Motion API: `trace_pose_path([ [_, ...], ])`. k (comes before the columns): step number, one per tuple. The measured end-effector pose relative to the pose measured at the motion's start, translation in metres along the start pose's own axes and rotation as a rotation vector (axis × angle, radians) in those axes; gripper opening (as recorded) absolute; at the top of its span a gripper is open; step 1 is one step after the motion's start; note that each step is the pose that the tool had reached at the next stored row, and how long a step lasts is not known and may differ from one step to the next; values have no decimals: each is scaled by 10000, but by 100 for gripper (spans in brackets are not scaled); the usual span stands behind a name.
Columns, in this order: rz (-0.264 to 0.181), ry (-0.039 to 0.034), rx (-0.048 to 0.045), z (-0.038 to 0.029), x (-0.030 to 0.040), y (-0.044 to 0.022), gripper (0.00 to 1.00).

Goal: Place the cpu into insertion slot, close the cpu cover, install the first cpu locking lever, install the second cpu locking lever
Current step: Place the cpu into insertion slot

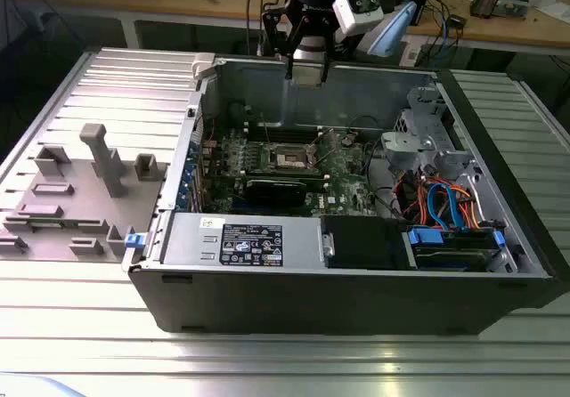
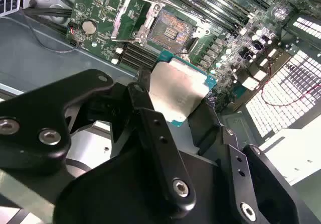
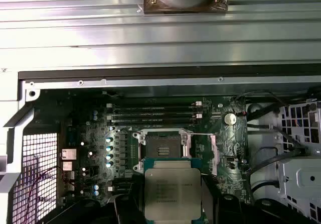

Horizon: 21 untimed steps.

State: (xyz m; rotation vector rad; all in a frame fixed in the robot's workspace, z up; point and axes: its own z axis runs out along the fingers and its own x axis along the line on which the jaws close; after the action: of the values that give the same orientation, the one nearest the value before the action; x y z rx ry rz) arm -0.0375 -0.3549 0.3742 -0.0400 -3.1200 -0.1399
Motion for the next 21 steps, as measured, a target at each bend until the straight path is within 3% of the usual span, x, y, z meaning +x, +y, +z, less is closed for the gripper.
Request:
trace_pose_path([
  [9,18,-2,-1,0,0,0,54],
  [21,371,-34,-8,0,0,0,54],
])
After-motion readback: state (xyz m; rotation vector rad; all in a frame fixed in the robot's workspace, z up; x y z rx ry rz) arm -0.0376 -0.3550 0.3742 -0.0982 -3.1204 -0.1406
